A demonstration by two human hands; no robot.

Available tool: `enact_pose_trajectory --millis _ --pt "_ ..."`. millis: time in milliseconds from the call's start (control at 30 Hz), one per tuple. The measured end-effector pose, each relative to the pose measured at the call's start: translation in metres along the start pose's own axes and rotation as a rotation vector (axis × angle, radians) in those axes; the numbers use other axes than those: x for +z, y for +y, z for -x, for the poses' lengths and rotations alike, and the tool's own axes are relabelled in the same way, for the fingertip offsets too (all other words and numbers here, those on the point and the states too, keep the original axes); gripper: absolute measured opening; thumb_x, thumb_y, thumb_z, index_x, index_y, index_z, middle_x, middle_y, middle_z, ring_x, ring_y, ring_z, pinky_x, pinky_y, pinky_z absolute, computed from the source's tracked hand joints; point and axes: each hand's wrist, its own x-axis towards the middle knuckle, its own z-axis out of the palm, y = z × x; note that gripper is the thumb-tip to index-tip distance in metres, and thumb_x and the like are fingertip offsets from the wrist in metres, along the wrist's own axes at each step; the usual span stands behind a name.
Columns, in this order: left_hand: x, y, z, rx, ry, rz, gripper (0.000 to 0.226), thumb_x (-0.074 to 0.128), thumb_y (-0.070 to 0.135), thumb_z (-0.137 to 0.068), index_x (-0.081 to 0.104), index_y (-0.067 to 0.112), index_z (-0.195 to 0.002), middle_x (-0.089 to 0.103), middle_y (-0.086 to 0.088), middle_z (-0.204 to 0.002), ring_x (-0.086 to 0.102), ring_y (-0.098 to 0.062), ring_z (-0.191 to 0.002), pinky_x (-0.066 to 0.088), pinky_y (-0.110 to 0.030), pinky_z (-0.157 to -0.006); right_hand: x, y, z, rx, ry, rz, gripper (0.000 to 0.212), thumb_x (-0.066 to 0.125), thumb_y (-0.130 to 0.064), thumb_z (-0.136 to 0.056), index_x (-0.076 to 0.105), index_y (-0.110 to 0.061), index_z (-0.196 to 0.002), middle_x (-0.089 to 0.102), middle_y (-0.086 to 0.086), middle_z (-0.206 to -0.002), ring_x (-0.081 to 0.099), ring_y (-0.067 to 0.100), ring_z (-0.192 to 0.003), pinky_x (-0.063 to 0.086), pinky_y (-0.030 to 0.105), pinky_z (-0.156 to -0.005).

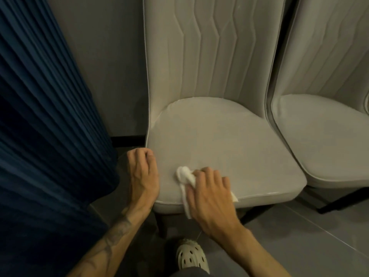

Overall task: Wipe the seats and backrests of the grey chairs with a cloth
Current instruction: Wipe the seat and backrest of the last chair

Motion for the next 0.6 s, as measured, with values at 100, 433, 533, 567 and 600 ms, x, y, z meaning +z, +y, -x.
enact_pose_trajectory --millis 100,433,533,567,600 --pt "-0.003 -0.009 -0.001 0.023 -0.018 -0.009 0.016 0.047 0.018 -0.110 0.060 0.009 -0.113 0.042 0.001 -0.116 0.048 -0.016 -0.104 0.035 -0.027 -0.091 0.017 -0.045 -0.008 -0.102 -0.035 -0.052 0.034 0.034 -0.047 -0.102 0.051 -0.021 -0.116 0.052 0.002 -0.111 0.047 0.020 -0.092 0.042 0.039 -0.079" --pt "-0.004 -0.014 -0.001 0.054 -0.067 -0.047 0.013 0.045 0.030 -0.109 0.052 0.020 -0.112 0.040 0.002 -0.116 0.046 -0.017 -0.098 0.034 -0.031 -0.083 -0.026 0.114 0.037 0.354 0.119 0.207 0.026 0.039 -0.037 -0.099 0.049 -0.019 -0.114 0.047 0.001 -0.108 0.043 0.024 -0.086 0.030 0.037 -0.072" --pt "-0.004 -0.013 -0.001 0.045 -0.071 -0.044 0.025 0.041 0.038 -0.104 0.052 0.018 -0.113 0.041 -0.001 -0.115 0.046 -0.019 -0.098 0.035 -0.036 -0.083 -0.002 0.061 0.024 0.273 0.127 0.170 0.023 0.039 -0.035 -0.101 0.050 -0.020 -0.114 0.047 0.001 -0.108 0.039 0.020 -0.084 0.030 0.037 -0.072" --pt "-0.004 -0.013 -0.002 0.045 -0.072 -0.051 0.024 0.041 0.038 -0.104 0.052 0.018 -0.112 0.042 -0.002 -0.115 0.046 -0.020 -0.098 0.036 -0.036 -0.083 0.006 0.047 0.021 0.222 0.117 0.144 0.024 0.038 -0.036 -0.101 0.050 -0.021 -0.116 0.046 0.000 -0.110 0.040 0.020 -0.086 0.030 0.037 -0.073" --pt "-0.004 -0.014 -0.002 0.047 -0.069 -0.063 0.022 0.043 0.037 -0.105 0.052 0.019 -0.112 0.043 -0.004 -0.115 0.046 -0.022 -0.098 0.036 -0.037 -0.083 0.010 0.041 0.021 0.182 0.103 0.127 0.025 0.037 -0.037 -0.102 0.049 -0.023 -0.118 0.046 -0.002 -0.114 0.041 0.019 -0.089 0.030 0.036 -0.075"
